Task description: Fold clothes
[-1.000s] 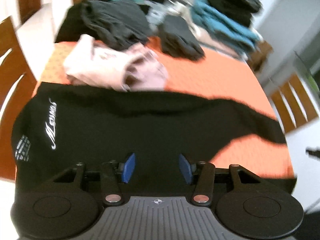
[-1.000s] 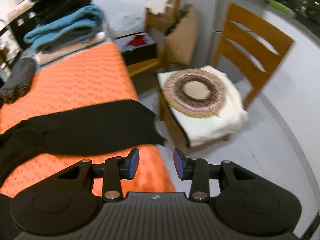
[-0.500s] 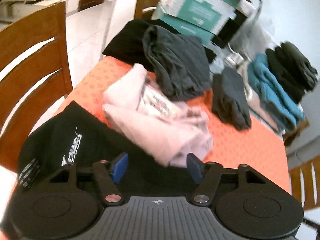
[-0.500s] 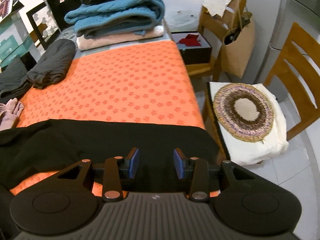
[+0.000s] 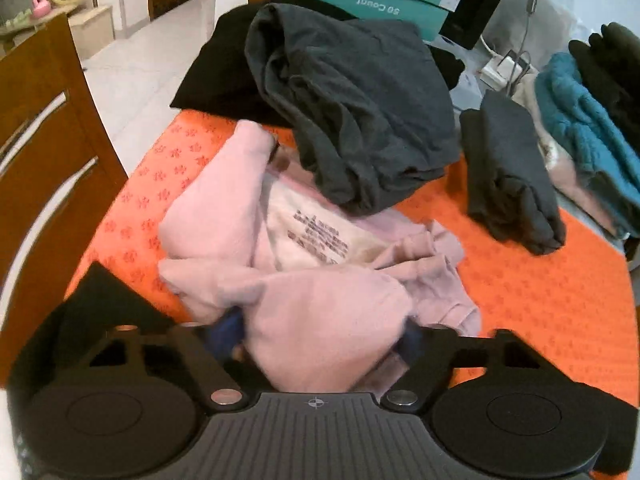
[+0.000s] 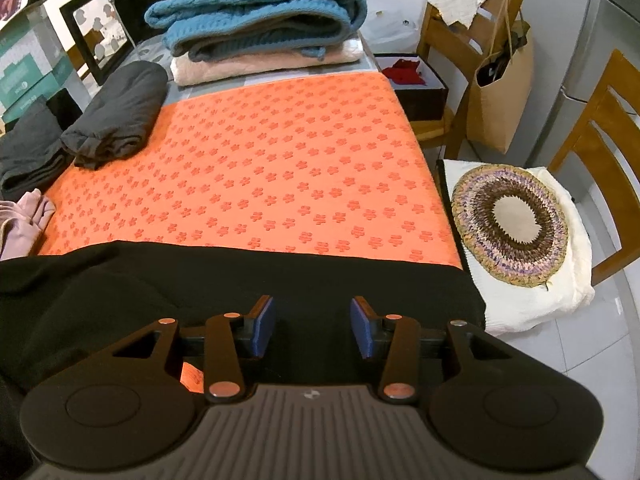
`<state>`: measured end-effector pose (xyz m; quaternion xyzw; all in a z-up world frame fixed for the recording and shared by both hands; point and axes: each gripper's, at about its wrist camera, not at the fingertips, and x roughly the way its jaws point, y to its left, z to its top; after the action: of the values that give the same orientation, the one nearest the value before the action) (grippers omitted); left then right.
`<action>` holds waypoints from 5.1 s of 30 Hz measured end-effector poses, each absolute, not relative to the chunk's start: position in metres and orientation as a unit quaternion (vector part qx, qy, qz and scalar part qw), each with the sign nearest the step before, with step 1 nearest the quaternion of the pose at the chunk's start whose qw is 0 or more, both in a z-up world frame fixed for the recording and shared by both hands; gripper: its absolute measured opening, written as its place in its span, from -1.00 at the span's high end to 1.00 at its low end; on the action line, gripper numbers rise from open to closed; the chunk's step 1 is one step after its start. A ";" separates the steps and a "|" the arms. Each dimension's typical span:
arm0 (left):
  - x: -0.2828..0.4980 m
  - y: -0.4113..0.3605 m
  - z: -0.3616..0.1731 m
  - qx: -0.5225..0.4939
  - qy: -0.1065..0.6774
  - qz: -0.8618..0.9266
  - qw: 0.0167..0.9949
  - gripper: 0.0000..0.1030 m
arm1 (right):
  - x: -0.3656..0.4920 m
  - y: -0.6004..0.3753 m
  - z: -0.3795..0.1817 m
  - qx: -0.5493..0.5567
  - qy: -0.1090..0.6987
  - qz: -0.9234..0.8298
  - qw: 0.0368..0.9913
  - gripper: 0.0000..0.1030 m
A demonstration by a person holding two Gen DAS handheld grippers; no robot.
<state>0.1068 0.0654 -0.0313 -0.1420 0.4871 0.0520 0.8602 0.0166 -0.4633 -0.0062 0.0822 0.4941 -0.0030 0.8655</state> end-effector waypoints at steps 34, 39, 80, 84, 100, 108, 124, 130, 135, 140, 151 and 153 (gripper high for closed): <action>0.305 -0.049 0.060 -0.184 0.414 -0.132 0.882 -0.29 | 0.062 -0.463 -0.024 0.071 0.522 -0.003 0.850 0.07; 0.291 -0.039 0.075 -0.158 0.418 -0.144 0.883 -0.70 | 0.073 -0.458 -0.014 0.031 0.521 0.034 0.852 0.07; 0.126 0.102 -0.060 0.121 0.568 -0.189 0.792 -0.30 | 0.111 -0.351 -0.041 -0.158 0.577 0.259 0.758 0.46; 0.115 0.107 -0.053 0.119 0.553 -0.189 0.802 0.59 | 0.105 -0.350 -0.040 -0.160 0.572 0.245 0.767 0.94; 0.107 0.123 -0.030 0.066 0.502 -0.080 0.859 0.89 | 0.159 -0.329 0.001 -0.286 0.479 0.190 0.807 0.98; 0.115 0.126 -0.051 0.023 0.527 -0.050 0.848 0.80 | 0.185 -0.315 -0.046 -0.329 0.504 0.211 0.770 0.80; 0.062 0.086 0.012 -0.148 0.507 -0.072 0.846 -0.28 | 0.123 -0.460 0.025 -0.088 0.518 0.111 0.844 0.16; 0.037 0.037 0.018 -0.147 0.516 -0.103 0.837 -0.34 | 0.077 -0.531 0.003 -0.013 0.536 0.053 0.843 0.16; 0.014 0.000 0.019 -0.146 0.528 -0.112 0.829 -0.39 | 0.053 -0.585 -0.026 0.077 0.535 0.016 0.841 0.12; -0.006 -0.029 0.018 -0.147 0.539 -0.106 0.823 -0.42 | 0.051 -0.620 -0.059 0.174 0.528 0.016 0.831 -0.28; -0.045 -0.079 0.019 -0.171 0.545 -0.065 0.818 -0.42 | 0.064 -0.661 -0.112 0.367 0.486 0.074 0.790 0.21; -0.051 -0.087 0.019 -0.177 0.545 -0.059 0.818 -0.42 | 0.065 -0.661 -0.103 0.350 0.482 0.072 0.800 0.72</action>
<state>-0.0514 -0.0870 0.0189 -0.1774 0.5446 -0.0586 0.8176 0.0647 -0.6606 -0.1032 0.3501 0.4815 0.0719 0.8003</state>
